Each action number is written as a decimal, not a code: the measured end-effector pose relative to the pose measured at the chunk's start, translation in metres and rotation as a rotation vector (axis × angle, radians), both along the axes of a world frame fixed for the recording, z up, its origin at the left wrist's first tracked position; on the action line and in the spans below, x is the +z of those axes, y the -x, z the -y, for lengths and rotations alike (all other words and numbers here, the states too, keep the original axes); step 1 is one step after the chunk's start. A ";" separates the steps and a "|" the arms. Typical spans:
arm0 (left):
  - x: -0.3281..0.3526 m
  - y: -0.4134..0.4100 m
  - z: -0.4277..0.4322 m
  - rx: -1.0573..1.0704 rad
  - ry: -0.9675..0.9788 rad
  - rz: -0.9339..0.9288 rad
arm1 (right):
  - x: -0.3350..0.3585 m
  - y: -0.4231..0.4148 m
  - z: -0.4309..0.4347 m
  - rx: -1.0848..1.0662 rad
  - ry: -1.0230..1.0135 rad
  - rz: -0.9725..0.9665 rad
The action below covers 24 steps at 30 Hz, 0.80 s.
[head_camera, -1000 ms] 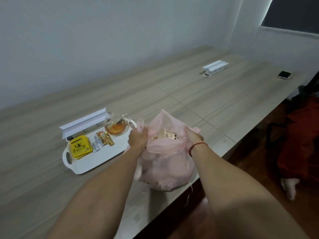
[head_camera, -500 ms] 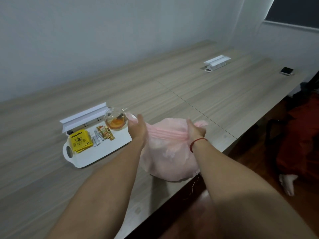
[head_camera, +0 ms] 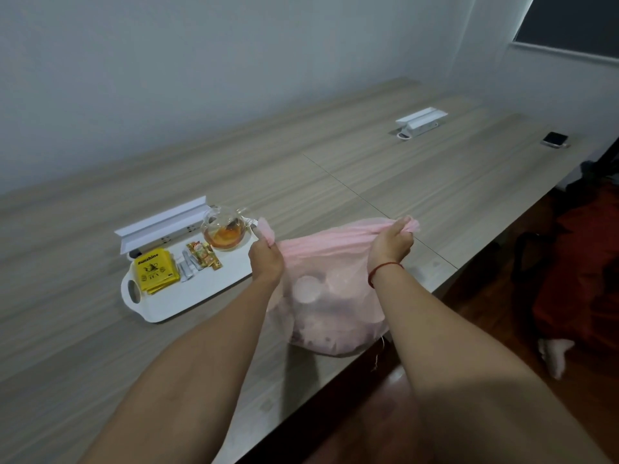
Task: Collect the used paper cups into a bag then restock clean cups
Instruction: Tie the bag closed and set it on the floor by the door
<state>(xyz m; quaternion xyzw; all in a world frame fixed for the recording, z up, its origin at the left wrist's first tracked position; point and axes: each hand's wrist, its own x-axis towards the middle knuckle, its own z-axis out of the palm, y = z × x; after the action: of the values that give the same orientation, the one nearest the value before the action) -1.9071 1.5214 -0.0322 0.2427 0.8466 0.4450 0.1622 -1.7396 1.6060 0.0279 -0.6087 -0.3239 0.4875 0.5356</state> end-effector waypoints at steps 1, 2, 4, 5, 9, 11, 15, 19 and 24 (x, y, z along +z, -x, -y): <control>0.002 -0.001 -0.001 -0.003 -0.010 0.026 | 0.003 0.002 0.000 0.023 -0.019 0.013; 0.005 -0.002 -0.002 0.002 -0.022 0.057 | 0.004 0.005 -0.001 0.064 -0.036 0.029; 0.012 -0.004 -0.006 0.045 -0.069 0.169 | 0.007 0.009 -0.004 0.126 -0.039 0.017; 0.017 -0.005 -0.008 0.085 -0.117 0.262 | 0.010 0.009 -0.005 0.125 -0.029 -0.021; 0.035 -0.001 -0.018 0.263 -0.316 0.609 | 0.017 0.005 -0.009 0.027 0.088 -0.193; 0.041 0.002 -0.024 0.319 -0.382 0.644 | 0.014 0.003 -0.008 -0.023 0.096 -0.182; 0.058 -0.005 -0.033 0.268 -0.456 0.551 | 0.012 0.001 0.001 0.114 0.083 -0.092; 0.055 -0.017 -0.035 0.068 -0.371 0.448 | 0.001 0.001 0.010 0.345 0.036 0.113; 0.025 -0.015 -0.022 -0.062 -0.144 0.344 | -0.008 -0.005 0.014 0.137 0.193 -0.026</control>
<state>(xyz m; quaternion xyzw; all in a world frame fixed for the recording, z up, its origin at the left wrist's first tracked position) -1.8921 1.5435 -0.0076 0.2000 0.7644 0.5343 0.3003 -1.7350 1.5920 0.0203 -0.6277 -0.3094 0.5597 0.4439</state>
